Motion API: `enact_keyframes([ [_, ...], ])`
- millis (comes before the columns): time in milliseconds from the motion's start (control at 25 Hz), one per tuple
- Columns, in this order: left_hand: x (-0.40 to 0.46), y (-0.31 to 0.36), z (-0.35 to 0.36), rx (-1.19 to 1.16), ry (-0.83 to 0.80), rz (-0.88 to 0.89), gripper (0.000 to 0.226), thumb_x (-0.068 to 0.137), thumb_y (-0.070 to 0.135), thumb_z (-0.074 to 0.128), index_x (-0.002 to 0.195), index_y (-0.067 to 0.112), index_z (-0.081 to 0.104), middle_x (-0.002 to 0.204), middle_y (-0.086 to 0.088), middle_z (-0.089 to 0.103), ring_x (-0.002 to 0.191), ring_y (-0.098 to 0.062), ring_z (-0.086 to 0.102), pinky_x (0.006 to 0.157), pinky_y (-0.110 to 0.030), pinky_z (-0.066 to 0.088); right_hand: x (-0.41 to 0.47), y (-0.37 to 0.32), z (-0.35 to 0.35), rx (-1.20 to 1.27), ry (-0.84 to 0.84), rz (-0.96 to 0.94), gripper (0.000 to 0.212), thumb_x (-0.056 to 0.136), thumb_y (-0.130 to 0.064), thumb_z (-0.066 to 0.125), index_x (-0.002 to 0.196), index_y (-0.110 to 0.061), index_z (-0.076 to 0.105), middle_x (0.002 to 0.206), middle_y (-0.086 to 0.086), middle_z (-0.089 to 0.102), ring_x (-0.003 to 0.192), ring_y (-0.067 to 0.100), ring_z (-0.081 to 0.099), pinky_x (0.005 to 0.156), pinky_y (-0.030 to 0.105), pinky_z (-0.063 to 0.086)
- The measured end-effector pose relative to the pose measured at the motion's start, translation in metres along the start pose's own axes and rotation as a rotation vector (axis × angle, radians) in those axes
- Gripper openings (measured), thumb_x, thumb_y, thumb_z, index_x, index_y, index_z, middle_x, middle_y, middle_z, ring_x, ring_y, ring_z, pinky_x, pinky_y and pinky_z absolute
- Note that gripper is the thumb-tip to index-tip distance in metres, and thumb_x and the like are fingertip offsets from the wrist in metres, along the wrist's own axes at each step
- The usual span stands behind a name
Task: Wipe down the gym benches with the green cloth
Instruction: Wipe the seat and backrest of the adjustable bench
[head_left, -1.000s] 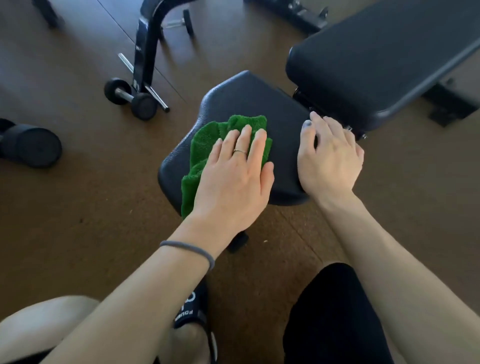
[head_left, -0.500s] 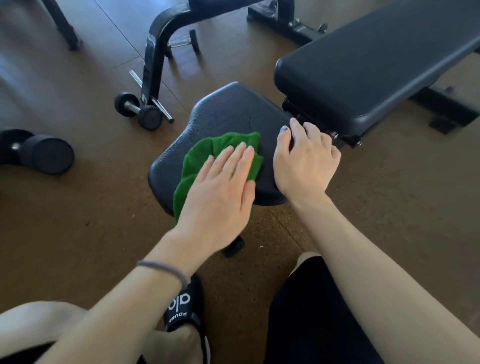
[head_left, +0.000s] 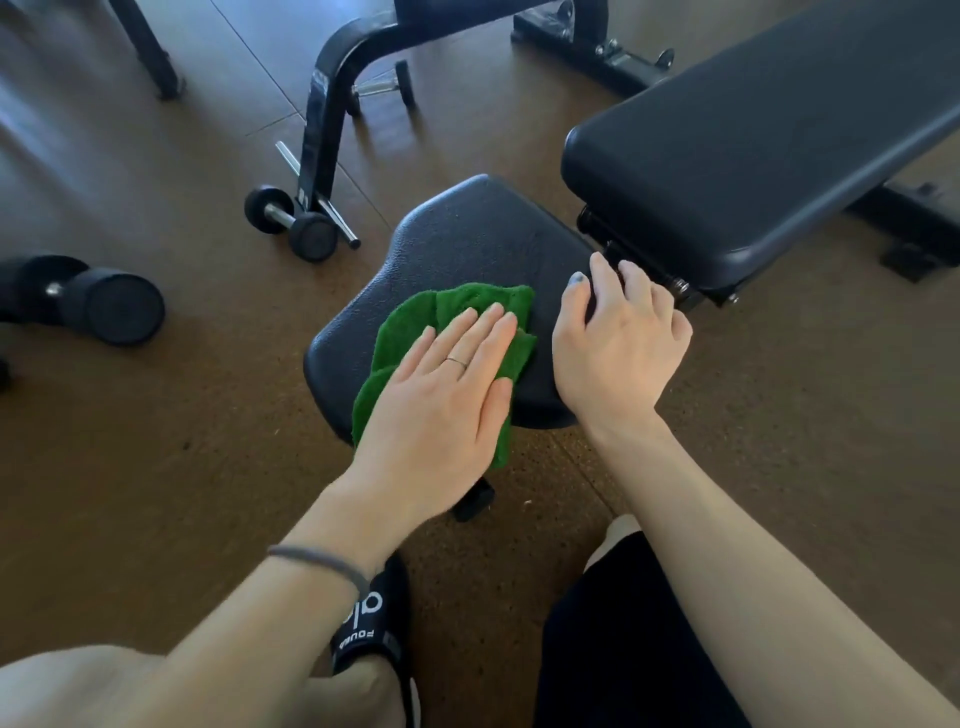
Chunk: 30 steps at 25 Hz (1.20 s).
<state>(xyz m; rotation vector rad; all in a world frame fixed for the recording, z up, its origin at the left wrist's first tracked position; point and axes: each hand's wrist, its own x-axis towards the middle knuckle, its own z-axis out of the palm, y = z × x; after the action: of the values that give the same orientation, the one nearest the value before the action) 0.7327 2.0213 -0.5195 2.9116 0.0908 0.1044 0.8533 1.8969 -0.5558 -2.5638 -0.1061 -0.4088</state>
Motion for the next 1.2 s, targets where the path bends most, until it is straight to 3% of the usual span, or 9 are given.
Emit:
enact_keyframes([
  [120, 0.047, -0.017, 0.002, -0.057, 0.0, -0.041, 0.057, 0.106, 0.039, 0.022, 0.159, 0.023, 0.033, 0.167, 0.006, 0.03, 0.155, -0.011, 0.023, 0.128, -0.036, 0.013, 0.002, 0.0, 0.0, 0.017, -0.037, -0.006, 0.054, 0.103, -0.046, 0.03, 0.143, -0.026, 0.061, 0.149, 0.002, 0.057, 0.136, 0.025, 0.05, 0.109, 0.049, 0.034],
  [240, 0.104, -0.035, -0.002, -0.09, -0.051, -0.145, 0.053, 0.11, 0.037, 0.022, 0.161, 0.023, 0.029, 0.169, 0.005, 0.025, 0.156, -0.012, 0.019, 0.128, -0.036, 0.012, 0.002, 0.006, -0.002, 0.046, -0.038, -0.016, 0.053, 0.104, -0.043, 0.031, 0.143, -0.025, 0.06, 0.149, 0.002, 0.056, 0.137, 0.026, 0.049, 0.109, 0.048, 0.034],
  [480, -0.015, -0.041, -0.015, -0.044, 0.065, -0.387, 0.053, 0.111, 0.033, 0.028, 0.161, 0.019, 0.027, 0.168, 0.003, 0.024, 0.156, -0.014, 0.018, 0.129, -0.036, 0.012, -0.001, 0.004, -0.003, 0.027, -0.044, -0.032, 0.057, 0.103, -0.047, 0.026, 0.145, -0.025, 0.058, 0.152, 0.004, 0.054, 0.14, 0.026, 0.048, 0.113, 0.05, 0.033],
  [560, -0.007, -0.047, -0.014, -0.008, 0.083, -0.396, 0.053, 0.11, 0.033, 0.03, 0.161, 0.018, 0.03, 0.168, 0.001, 0.026, 0.156, -0.017, 0.021, 0.128, -0.037, 0.014, 0.0, 0.002, -0.002, 0.025, -0.043, -0.016, 0.057, 0.103, -0.047, 0.027, 0.144, -0.026, 0.059, 0.151, 0.003, 0.054, 0.139, 0.026, 0.048, 0.113, 0.051, 0.033],
  [760, 0.092, -0.076, -0.028, -0.244, -0.004, -0.667, 0.044, 0.108, 0.039, 0.026, 0.141, 0.018, 0.044, 0.147, -0.015, 0.051, 0.131, -0.039, 0.049, 0.106, -0.047, 0.037, 0.002, 0.004, -0.003, 0.044, -0.053, -0.017, 0.056, 0.102, -0.046, 0.028, 0.144, -0.026, 0.059, 0.15, 0.001, 0.056, 0.139, 0.024, 0.048, 0.113, 0.048, 0.033],
  [880, 0.051, -0.075, -0.032, -0.138, -0.002, -0.698, 0.041, 0.108, 0.042, 0.025, 0.127, 0.016, 0.049, 0.135, -0.017, 0.057, 0.12, -0.041, 0.052, 0.097, -0.048, 0.038, 0.001, 0.005, -0.004, 0.047, -0.042, -0.025, 0.055, 0.103, -0.046, 0.029, 0.144, -0.026, 0.059, 0.151, 0.001, 0.055, 0.139, 0.024, 0.048, 0.114, 0.048, 0.033],
  [1040, 0.011, -0.083, -0.031, -0.272, 0.097, -0.813, 0.036, 0.109, 0.038, 0.028, 0.11, 0.011, 0.052, 0.113, -0.017, 0.059, 0.101, -0.034, 0.05, 0.089, -0.043, 0.038, 0.001, 0.002, -0.002, 0.047, -0.037, 0.001, 0.057, 0.101, -0.048, 0.028, 0.143, -0.027, 0.06, 0.15, 0.001, 0.055, 0.139, 0.024, 0.047, 0.114, 0.049, 0.032],
  [1200, 0.082, -0.101, -0.036, -0.346, -0.043, -0.801, 0.044, 0.106, 0.027, 0.029, 0.118, 0.0, 0.062, 0.133, -0.025, 0.058, 0.123, -0.04, 0.052, 0.103, -0.042, 0.039, 0.002, -0.001, -0.001, 0.058, -0.042, 0.015, 0.055, 0.1, -0.048, 0.03, 0.142, -0.028, 0.061, 0.149, -0.001, 0.056, 0.139, 0.023, 0.047, 0.115, 0.049, 0.031],
])
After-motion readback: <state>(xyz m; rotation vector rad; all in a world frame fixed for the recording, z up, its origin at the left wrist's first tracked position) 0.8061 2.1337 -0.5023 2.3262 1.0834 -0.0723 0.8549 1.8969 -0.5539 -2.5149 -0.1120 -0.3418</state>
